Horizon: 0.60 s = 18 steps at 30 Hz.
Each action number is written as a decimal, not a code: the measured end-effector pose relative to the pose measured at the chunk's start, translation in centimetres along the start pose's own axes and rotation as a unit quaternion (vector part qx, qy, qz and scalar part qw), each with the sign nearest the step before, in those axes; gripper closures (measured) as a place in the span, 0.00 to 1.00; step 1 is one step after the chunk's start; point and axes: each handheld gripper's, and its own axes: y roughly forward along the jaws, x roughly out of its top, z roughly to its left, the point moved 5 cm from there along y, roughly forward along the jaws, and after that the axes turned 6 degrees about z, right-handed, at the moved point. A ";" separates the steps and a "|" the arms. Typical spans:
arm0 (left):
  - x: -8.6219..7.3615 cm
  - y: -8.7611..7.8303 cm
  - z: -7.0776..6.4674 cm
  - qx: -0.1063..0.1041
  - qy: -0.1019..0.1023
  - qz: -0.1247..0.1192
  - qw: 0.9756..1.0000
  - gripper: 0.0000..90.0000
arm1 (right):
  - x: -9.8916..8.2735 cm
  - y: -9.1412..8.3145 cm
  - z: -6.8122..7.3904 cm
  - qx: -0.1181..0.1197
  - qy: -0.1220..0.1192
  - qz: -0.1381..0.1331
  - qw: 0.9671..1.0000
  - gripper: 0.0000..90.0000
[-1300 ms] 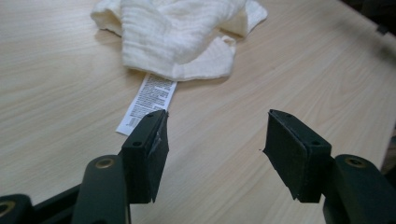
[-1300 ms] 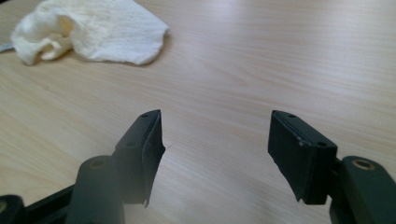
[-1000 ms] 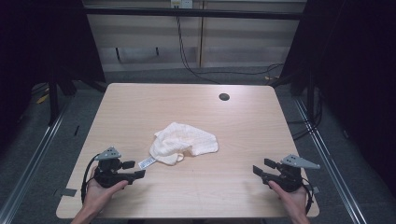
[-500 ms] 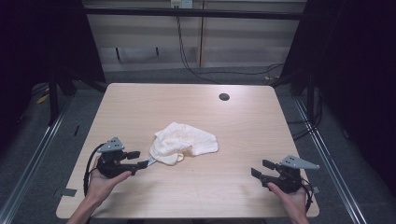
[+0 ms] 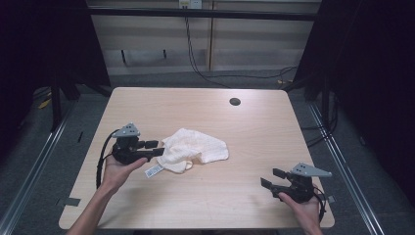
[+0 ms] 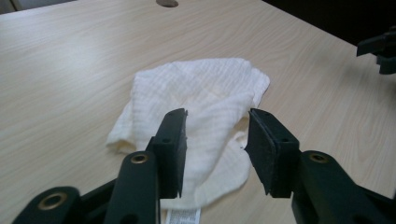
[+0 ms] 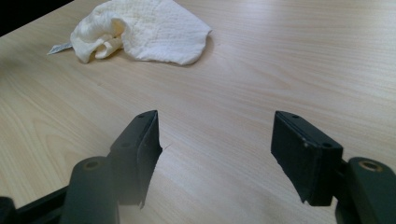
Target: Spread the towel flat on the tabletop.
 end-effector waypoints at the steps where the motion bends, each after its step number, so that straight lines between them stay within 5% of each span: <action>1: 0.0 0.0 0.0 0.000 0.000 0.000 1.000 0.67 | 0.0 0.0 0.0 0.000 0.000 0.000 1.000 0.36; 4: 0.4 1.5 -0.2 -0.007 0.019 0.020 1.000 0.70 | 0.0 0.1 -0.1 0.002 0.004 -0.001 1.000 0.36; 9: 0.3 3.7 0.1 -0.022 0.022 0.041 0.999 0.67 | -0.1 0.4 0.1 0.003 -0.001 0.007 1.000 0.36; 18: -1.7 5.7 1.1 -0.022 0.006 0.066 0.998 0.50 | -0.3 0.6 0.2 0.003 -0.004 0.016 1.000 0.35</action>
